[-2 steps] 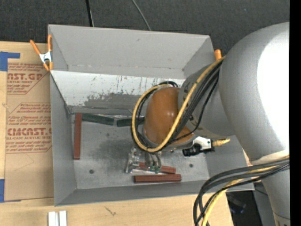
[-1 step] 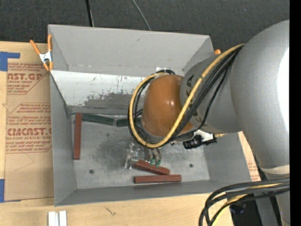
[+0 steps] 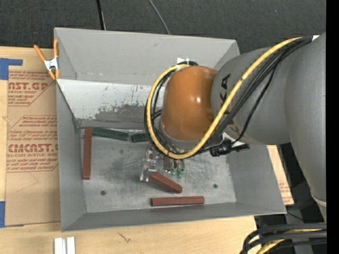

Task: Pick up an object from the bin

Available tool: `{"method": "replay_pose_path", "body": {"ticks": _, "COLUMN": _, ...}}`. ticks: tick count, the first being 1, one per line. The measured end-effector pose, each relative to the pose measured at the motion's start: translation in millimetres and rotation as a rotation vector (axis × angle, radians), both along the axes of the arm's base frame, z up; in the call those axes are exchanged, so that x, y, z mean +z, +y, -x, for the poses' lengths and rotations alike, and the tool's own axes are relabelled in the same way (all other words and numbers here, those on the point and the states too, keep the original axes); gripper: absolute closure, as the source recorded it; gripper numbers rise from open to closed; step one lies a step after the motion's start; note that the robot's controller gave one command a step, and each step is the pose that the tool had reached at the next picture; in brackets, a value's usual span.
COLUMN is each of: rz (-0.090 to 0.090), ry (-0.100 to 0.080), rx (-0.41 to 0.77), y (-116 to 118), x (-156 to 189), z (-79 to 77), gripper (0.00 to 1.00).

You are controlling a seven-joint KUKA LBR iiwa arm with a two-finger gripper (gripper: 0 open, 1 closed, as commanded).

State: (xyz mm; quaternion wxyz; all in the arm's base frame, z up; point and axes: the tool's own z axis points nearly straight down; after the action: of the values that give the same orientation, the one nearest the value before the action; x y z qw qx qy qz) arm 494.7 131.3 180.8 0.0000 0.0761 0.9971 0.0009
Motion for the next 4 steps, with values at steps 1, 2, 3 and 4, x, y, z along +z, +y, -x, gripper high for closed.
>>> {"method": "replay_pose_path", "body": {"ticks": 1, "rz": 0.002, "ry": 0.001, "rx": 0.107, "y": -11.7, "x": -65.7, "z": 6.1, "gripper": 1.00}}
{"method": "replay_pose_path", "body": {"ticks": 2, "rz": 0.001, "ry": 0.001, "rx": 0.107, "y": -11.7, "x": -65.7, "z": 6.1, "gripper": 1.00}}
{"method": "replay_pose_path", "body": {"ticks": 3, "rz": 0.002, "ry": 0.001, "rx": 0.126, "y": -11.5, "x": -51.2, "z": -0.6, "gripper": 1.00}}
{"method": "replay_pose_path", "body": {"ticks": 4, "rz": 0.001, "ry": 0.000, "rx": 0.119, "y": -11.8, "x": -48.9, "z": -2.9, "gripper": 1.00}}
